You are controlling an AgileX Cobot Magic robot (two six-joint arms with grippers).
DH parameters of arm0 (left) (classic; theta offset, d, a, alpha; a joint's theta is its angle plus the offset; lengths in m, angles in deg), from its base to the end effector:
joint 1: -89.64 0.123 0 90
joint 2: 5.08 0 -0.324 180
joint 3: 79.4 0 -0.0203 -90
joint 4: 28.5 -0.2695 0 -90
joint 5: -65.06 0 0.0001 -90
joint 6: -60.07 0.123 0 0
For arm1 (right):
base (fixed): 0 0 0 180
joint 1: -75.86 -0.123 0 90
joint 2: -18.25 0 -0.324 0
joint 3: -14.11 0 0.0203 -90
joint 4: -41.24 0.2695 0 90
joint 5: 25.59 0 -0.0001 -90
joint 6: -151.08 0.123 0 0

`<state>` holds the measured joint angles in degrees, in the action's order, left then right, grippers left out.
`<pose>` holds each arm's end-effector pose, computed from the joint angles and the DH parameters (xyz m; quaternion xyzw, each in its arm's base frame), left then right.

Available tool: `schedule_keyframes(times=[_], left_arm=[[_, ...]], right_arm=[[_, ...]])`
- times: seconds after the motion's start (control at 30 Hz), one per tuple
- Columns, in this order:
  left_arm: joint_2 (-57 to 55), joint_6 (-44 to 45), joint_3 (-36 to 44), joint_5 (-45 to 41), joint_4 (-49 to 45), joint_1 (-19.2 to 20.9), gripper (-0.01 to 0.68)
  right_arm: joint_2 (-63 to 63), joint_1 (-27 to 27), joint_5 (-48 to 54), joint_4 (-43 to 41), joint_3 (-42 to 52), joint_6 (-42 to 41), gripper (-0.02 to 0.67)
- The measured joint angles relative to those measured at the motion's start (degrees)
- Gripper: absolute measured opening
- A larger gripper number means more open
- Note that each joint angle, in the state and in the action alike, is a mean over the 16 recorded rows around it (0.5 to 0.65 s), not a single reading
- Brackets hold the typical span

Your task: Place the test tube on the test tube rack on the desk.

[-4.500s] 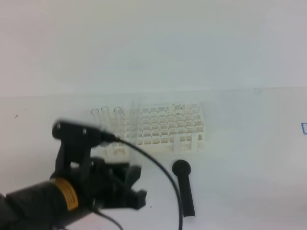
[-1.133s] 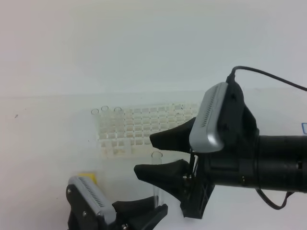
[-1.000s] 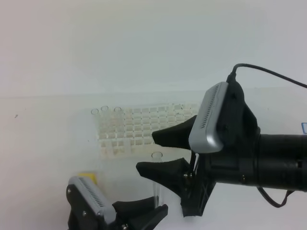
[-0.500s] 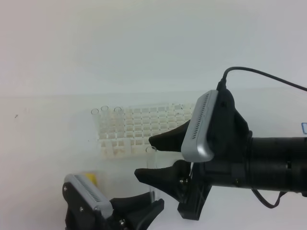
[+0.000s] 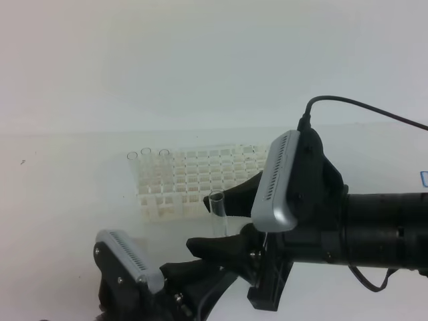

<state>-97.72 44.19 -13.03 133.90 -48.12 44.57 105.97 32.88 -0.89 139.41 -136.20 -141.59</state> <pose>0.1473 -0.2022 0.1995 0.3266 0.6360 -0.4124 0.5646 0.2127 0.2679 0.2958 -0.4902 0.6652 0.3066 0.4725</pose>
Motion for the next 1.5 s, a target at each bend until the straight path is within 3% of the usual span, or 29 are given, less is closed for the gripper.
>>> schedule_keyframes(times=[0.3,0.43,0.6,0.9,1.0,1.17,1.5], left_arm=[[0.0,-1.05,-0.25,-0.03,-0.73,-0.02,0.109],[0.0,-4.83,-0.33,0.05,-0.31,-0.15,0.113],[0.0,-13.56,-0.46,0.24,0.89,-0.34,0.146],[0.03,-29.78,-0.64,0.55,4.17,-0.43,0.286],[0.05,-32.25,-0.66,0.48,4.49,-0.31,0.303],[0.36,-33.36,-0.68,0.26,4.05,-0.1,0.251],[9.02,-29.71,-0.65,-1.51,-1.01,0.05,0.037]], right_arm=[[0.01,0.0,-0.61,0.49,-0.06,-0.02,0.189],[0.11,0.01,-0.87,1.08,-0.18,-0.13,0.13],[0.32,0.04,-1.1,2.07,-0.36,-0.63,0.123],[-1.54,0.03,-4.06,2.67,-0.57,-3.01,0.123],[-3.64,0.02,-6.45,2.33,-0.51,-3.8,0.122],[-8.54,-0.01,-10.9,1.56,-0.38,-4.68,0.122],[-17.86,0.01,-16.23,1.18,0.93,-4.86,0.122]])
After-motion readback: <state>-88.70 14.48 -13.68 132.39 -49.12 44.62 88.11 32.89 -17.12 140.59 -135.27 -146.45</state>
